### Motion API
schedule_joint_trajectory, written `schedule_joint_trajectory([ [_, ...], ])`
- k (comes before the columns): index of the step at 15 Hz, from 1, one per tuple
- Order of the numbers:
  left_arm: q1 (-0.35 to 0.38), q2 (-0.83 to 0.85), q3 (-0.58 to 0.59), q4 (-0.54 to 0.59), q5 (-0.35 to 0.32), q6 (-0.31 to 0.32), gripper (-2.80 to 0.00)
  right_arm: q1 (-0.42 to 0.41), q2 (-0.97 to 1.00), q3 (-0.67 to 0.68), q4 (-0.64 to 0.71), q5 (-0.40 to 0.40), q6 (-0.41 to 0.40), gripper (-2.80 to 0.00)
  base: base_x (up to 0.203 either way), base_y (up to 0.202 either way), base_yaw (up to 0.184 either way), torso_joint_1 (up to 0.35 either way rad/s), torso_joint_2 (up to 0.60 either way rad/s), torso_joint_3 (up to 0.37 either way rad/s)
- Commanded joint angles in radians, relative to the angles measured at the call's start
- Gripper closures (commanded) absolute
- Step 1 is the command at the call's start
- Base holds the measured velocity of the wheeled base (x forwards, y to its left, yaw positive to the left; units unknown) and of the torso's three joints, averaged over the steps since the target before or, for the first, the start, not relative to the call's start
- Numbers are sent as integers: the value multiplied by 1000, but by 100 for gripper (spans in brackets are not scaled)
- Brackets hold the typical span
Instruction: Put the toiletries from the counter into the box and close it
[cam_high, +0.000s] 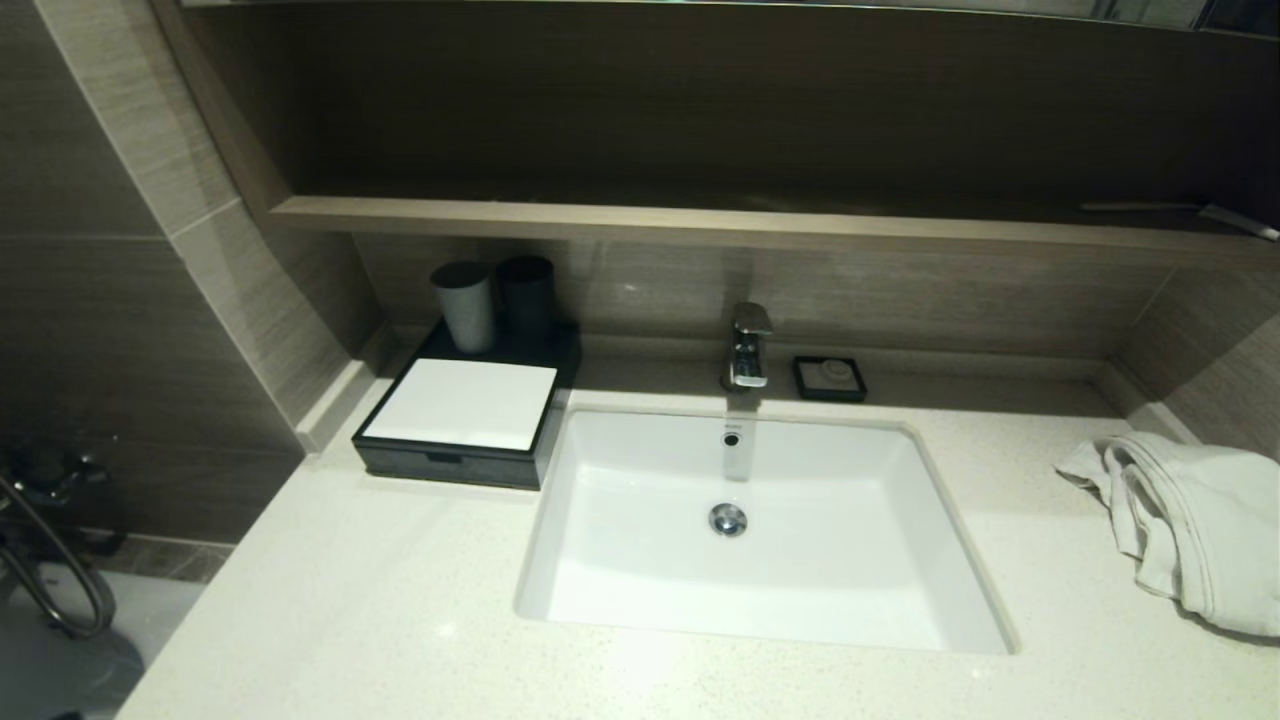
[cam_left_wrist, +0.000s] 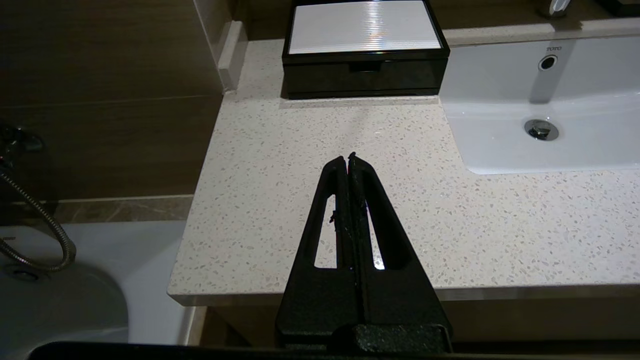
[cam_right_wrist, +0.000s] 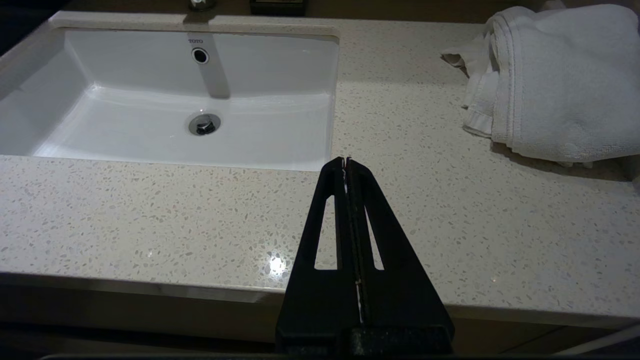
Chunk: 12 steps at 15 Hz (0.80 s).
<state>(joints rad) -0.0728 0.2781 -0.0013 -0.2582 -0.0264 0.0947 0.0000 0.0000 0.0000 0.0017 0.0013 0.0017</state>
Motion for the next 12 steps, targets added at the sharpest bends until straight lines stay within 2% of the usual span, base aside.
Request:
schedule_joint_trajectory([
  [1,35,-24,2,8,-6,0,0,0,0,0,0,0,0,0,0,0,0,0,0,0],
  [6,67,-185,1,130,-74,-1,0,0,0,0,0,0,0,0,0,0,0,0,0,0],
  [12,67,-278,-11,172,-75,1,0,0,0,0,0,1,0,0,0,0,0,0,0,0],
])
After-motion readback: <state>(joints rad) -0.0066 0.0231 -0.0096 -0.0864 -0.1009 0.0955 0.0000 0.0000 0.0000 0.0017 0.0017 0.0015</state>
